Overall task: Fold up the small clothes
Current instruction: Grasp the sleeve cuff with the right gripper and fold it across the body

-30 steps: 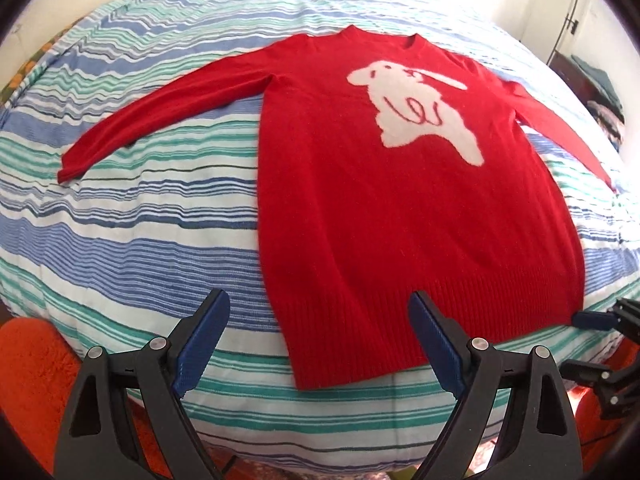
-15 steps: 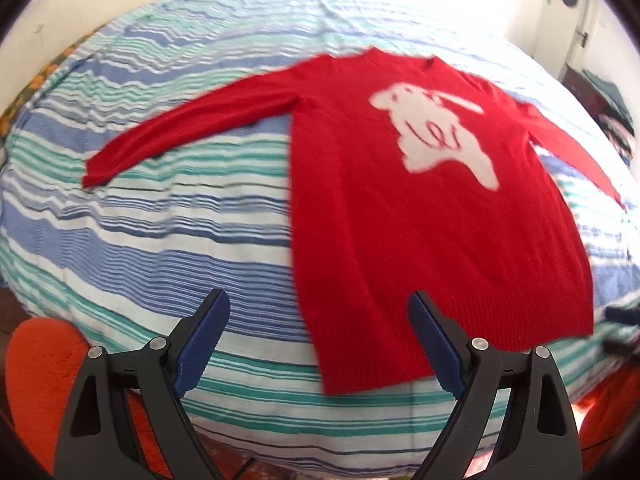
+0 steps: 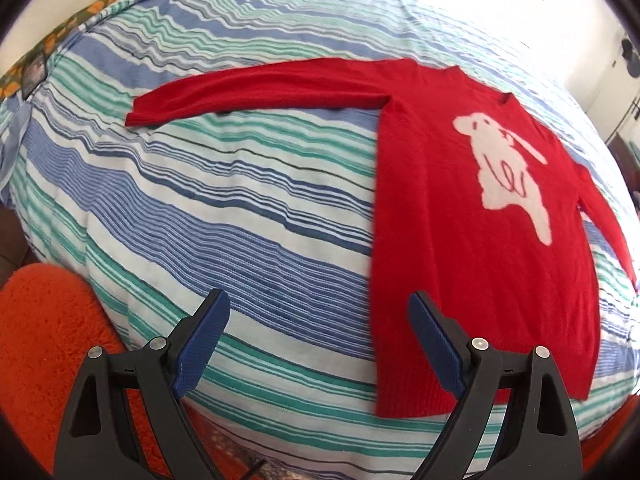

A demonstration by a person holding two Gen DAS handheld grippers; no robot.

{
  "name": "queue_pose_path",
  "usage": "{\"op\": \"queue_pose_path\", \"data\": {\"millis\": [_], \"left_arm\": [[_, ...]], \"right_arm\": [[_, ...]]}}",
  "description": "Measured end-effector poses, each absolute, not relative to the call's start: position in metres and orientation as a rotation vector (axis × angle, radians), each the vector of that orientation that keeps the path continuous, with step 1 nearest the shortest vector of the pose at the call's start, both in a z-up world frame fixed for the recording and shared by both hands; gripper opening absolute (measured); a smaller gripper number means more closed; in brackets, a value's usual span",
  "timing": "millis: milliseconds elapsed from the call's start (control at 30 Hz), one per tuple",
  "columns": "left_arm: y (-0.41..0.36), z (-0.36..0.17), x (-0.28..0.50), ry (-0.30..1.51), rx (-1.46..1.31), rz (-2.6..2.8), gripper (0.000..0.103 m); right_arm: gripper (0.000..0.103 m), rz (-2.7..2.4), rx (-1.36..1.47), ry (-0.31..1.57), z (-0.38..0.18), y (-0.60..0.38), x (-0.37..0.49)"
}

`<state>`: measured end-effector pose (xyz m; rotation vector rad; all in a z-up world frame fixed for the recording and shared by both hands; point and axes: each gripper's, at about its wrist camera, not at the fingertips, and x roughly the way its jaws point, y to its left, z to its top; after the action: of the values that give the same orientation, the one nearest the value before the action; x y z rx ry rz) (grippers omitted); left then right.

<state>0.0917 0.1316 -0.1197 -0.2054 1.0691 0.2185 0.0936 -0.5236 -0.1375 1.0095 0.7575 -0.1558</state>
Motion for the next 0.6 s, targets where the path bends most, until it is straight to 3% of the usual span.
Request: {"op": "queue_pose_path", "data": {"millis": [233,267,333,467,500,533,567,600], "left_arm": [[0.122,-0.130,0.098,1.109,-0.139,0.232,0.092],[0.123,-0.130,0.098,1.112,-0.137,0.232,0.092],[0.123,-0.132,0.098,1.120,-0.139,0.236,0.092],[0.125,-0.136,0.101,1.134,-0.147,0.237,0.092],[0.125,-0.136,0.102,1.137,-0.147,0.236,0.092],[0.125,-0.137,0.102,1.137,-0.147,0.234,0.092],[0.125,-0.136,0.102,1.134,-0.148,0.232,0.092],[0.125,-0.135,0.101,1.129,-0.150,0.228,0.092]], "right_arm": [[0.066,-0.216,1.321,0.693,-0.204,-0.536,0.123],[0.065,-0.253,1.345,0.697,-0.212,-0.539,0.126],[0.051,-0.356,1.352,0.671,-0.216,-0.543,0.125],[0.051,-0.418,1.330,0.641,-0.213,-0.550,0.134],[0.047,-0.413,1.307,0.658,-0.211,-0.547,0.140],[0.023,-0.410,1.270,0.685,-0.208,-0.546,0.146],[0.007,-0.421,1.219,0.719,-0.204,-0.545,0.151],[0.004,-0.445,1.173,0.736,-0.198,-0.545,0.152]]}}
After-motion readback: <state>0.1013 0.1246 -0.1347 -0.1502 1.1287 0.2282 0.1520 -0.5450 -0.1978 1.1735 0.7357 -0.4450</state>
